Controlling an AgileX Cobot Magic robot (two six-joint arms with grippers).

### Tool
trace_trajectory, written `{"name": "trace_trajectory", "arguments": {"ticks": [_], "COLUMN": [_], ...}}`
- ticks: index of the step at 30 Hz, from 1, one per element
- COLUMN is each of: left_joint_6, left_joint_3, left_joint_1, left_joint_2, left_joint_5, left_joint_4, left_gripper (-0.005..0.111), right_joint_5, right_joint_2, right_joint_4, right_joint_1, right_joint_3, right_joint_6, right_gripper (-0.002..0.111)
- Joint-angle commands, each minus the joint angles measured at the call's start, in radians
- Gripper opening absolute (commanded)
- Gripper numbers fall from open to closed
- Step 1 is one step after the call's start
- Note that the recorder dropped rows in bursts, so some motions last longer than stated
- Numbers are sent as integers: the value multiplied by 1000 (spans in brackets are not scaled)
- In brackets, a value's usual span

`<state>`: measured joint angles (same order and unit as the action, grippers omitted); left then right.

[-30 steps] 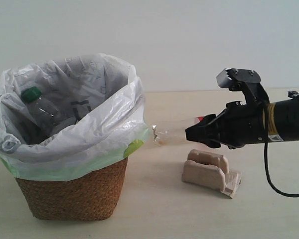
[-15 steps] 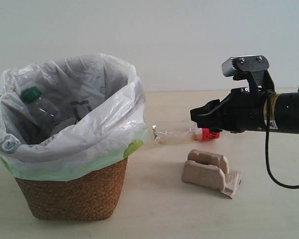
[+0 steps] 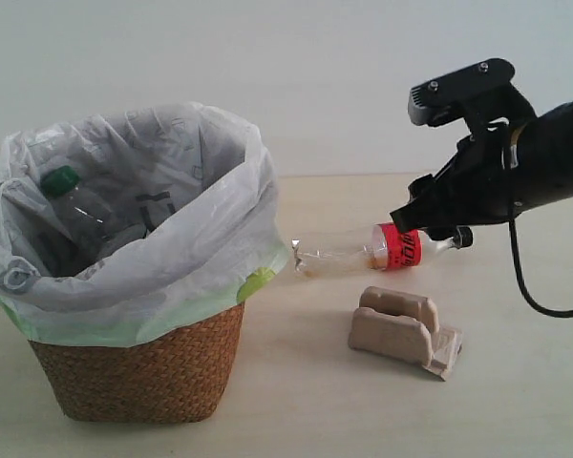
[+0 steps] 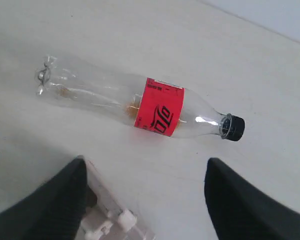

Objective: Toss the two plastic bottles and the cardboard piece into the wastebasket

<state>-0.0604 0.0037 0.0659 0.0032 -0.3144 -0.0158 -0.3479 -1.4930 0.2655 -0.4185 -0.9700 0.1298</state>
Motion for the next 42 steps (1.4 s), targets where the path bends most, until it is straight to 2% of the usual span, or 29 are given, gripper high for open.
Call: {"name": "trace_trajectory", "arguments": {"ticks": [1, 7, 13, 17, 21, 34, 42], "left_joint_6": [9, 9, 9, 9, 9, 9, 9], "left_joint_3": [-4, -4, -4, -4, -4, -4, -4], "left_joint_1": [-6, -6, -6, -6, -6, -6, -6], "left_joint_2": [-3, -3, -3, -3, -3, -3, -3], "left_joint_5": [8, 8, 8, 8, 8, 8, 8], "left_joint_4": [-2, -2, -2, -2, -2, -2, -2], "left_gripper": [108, 108, 108, 108, 108, 108, 108], "right_joint_5": [-129, -303, -288, -276, -263, -146, -141], "right_joint_2": [-42, -165, -214, -216, -229, -399, -452], "right_joint_4": [-84, -210, -259, -408, -436, -434, -438], "right_joint_1": [-1, -1, -1, -1, -1, -1, -1], "right_joint_3": [-61, -130, -136, -136, -136, -136, -136], "right_joint_6": [-192, -376, -413, -580, -715, -774, -763], "right_gripper": [61, 61, 61, 61, 61, 61, 60]}}
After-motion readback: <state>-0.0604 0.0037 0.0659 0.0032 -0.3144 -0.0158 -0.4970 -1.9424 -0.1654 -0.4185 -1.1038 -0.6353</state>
